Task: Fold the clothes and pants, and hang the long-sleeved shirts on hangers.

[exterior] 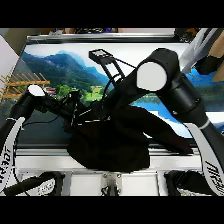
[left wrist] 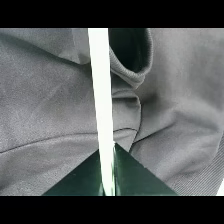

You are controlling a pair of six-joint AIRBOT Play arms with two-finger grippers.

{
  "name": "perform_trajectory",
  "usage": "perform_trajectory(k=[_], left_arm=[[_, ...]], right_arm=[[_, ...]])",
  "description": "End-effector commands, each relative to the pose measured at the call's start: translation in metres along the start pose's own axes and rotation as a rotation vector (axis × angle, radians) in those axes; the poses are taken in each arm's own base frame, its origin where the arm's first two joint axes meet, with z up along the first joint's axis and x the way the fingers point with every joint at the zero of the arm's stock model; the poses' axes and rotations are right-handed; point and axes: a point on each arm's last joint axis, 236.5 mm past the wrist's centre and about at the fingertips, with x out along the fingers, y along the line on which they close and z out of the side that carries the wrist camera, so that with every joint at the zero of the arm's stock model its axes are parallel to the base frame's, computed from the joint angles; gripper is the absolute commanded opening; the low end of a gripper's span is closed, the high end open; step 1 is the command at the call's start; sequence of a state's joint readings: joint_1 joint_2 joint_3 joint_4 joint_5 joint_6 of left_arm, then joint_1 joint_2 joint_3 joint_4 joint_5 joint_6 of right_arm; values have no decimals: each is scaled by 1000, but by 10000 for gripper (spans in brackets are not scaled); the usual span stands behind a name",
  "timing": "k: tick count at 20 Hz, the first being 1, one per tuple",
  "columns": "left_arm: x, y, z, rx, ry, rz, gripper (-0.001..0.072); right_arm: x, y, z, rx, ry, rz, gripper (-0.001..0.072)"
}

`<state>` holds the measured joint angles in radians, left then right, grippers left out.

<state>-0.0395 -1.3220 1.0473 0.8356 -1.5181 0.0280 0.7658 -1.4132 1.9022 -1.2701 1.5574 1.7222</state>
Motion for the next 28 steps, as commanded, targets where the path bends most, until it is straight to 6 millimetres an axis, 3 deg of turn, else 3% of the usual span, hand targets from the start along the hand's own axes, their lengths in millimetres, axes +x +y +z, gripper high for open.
perform_trajectory(k=[1, 4, 7, 10, 14, 18, 21, 24, 28], left_arm=[[0, 0, 0, 1, 1, -1, 15], [0, 0, 0, 1, 1, 0, 15], [0, 0, 0, 1, 1, 0, 15], [0, 0, 0, 1, 1, 0, 14], [0, 0, 0, 1, 1, 0, 14], [0, 0, 0, 1, 0, -1, 15], [0, 0, 0, 1, 0, -1, 15], [0, 0, 0, 1, 0, -1, 15], [0, -1, 0, 1, 1, -6, 14]], right_arm=[[-37, -2, -6, -208, -43, -5, 670], [-74, -24, -21, -288, -54, -32, 670], [-95, -50, -40, -253, -28, -68, 670], [-102, -62, -40, -181, -40, -89, 670], [-100, -73, -33, -369, -84, -87, 670], [-117, -84, -42, -386, -280, 165, 670], [-134, -127, -60, -367, -530, 206, 670], [-120, -185, -92, -263, -685, 96, 670], [-51, -235, -137, -88, -673, 16, 670]])
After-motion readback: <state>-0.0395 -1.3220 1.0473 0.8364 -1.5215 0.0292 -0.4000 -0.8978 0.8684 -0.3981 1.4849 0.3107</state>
